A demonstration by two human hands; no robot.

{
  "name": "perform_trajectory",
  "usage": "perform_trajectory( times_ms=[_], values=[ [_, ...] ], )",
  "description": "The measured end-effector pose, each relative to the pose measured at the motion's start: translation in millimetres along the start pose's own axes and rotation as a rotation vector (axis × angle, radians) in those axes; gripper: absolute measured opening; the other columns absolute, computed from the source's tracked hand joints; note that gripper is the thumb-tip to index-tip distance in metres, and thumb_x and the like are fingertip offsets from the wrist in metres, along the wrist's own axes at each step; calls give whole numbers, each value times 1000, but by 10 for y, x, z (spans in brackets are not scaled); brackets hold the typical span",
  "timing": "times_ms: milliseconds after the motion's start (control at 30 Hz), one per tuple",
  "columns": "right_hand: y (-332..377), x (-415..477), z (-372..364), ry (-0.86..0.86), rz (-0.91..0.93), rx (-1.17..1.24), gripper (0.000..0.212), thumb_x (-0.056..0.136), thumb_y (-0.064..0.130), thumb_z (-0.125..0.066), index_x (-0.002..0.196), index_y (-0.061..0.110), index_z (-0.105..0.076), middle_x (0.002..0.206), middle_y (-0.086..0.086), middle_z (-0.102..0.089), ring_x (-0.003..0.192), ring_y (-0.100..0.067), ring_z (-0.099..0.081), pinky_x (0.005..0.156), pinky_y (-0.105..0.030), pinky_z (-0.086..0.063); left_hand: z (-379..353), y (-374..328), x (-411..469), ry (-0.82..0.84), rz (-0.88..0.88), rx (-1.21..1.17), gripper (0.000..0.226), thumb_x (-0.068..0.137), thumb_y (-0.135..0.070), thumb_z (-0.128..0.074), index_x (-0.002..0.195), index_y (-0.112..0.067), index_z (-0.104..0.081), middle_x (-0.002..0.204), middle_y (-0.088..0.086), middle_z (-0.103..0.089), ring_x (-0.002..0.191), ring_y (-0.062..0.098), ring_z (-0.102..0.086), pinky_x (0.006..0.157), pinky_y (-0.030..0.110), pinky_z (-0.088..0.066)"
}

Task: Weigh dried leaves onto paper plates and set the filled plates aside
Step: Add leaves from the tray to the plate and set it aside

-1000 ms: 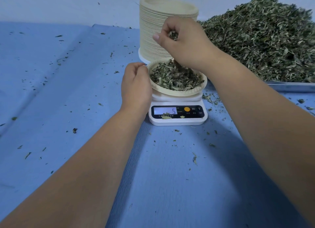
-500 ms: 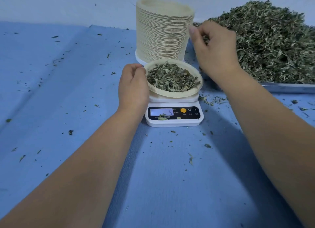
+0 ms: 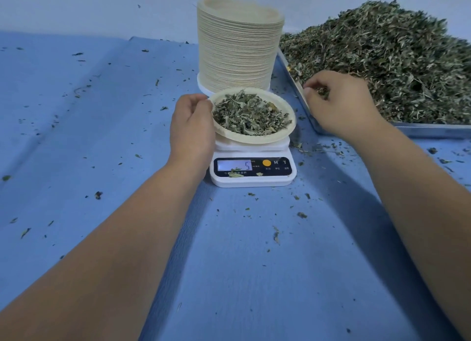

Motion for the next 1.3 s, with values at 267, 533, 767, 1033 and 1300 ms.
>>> perform_trajectory(
  times_ms=[267,533,767,1033,1300],
  values=[
    [571,-302,-146,330,220,218,52,97,60,-50,145,43,-43,153,12,-45,141,-11,-39,111,-33,-34,-4,-12,-16,17,8,-1,9,95,-27,-56,100,-33,-61,99,-15,-67,79,-7,-64,73,21,-47],
    [453,-312,-150,246,84,332,45,89,58,-64,131,42,-58,133,11,-62,119,-5,-58,100,-31,-45,12,-37,-46,27,36,-19,19,88,-30,-55,105,-28,-64,103,-12,-67,99,11,-66,99,43,-55],
    [464,-397,-80,185,167,572,22,96,34,-65,84,20,-77,133,9,-65,134,0,-49,117,-41,-35,17,-68,-82,27,64,-22,30,79,-34,-53,106,-28,-64,113,-4,-66,109,19,-66,103,52,-52],
    [561,-478,-149,275,260,579,33,99,32,-60,80,12,-78,141,1,-60,145,-1,-33,121,-37,-29,24,-49,-70,31,73,-40,34,77,-34,-54,108,-26,-65,109,-5,-67,101,13,-67,101,49,-55],
    [479,-416,-162,232,209,536,35,99,42,-55,82,22,-78,140,1,-60,144,1,-34,119,-29,-30,25,-39,-52,36,68,-24,31,76,-35,-54,105,-28,-65,111,-5,-68,104,16,-68,101,51,-55]
  ],
)
Point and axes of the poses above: each hand's wrist, its own x-axis towards the middle knuckle, its own z-axis out of the back of the hand, y = z × x, the point moved 3 cm from there along x, towards the middle knuckle
